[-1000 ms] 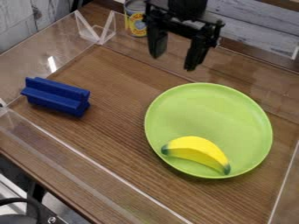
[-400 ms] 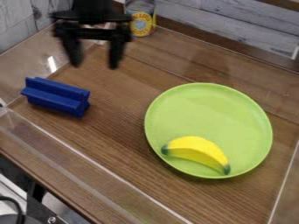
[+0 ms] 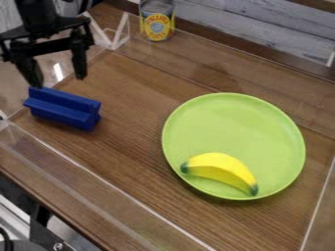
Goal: Put the blue object in the green plate
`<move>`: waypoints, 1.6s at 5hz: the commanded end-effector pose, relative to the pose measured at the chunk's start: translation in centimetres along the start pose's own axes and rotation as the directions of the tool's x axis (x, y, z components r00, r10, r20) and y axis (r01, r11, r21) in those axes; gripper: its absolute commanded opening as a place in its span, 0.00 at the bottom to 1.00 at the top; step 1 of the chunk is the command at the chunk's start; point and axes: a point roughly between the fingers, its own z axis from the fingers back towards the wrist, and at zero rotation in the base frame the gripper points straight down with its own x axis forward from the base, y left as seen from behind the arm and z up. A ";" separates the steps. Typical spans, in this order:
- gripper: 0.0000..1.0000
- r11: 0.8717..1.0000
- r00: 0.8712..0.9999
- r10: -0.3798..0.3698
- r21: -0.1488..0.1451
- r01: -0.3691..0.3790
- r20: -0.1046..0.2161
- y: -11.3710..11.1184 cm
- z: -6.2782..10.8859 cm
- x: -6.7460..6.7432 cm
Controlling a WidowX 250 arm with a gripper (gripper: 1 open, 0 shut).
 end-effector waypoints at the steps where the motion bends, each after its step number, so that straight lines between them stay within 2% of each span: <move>1: 1.00 0.994 0.993 0.106 -0.024 -0.105 0.045 0.2 0.3 0.7; 2: 1.00 0.983 0.982 0.184 -0.032 -0.182 0.043 0.3 -0.7 1.2; 4: 1.00 0.963 0.962 0.268 -0.035 -0.266 0.046 0.2 -2.2 2.0; 6: 1.00 0.948 0.947 0.318 -0.033 -0.316 0.052 0.3 -3.7 2.6; 8: 1.00 0.946 0.944 0.325 -0.033 -0.324 0.057 0.3 -4.6 2.9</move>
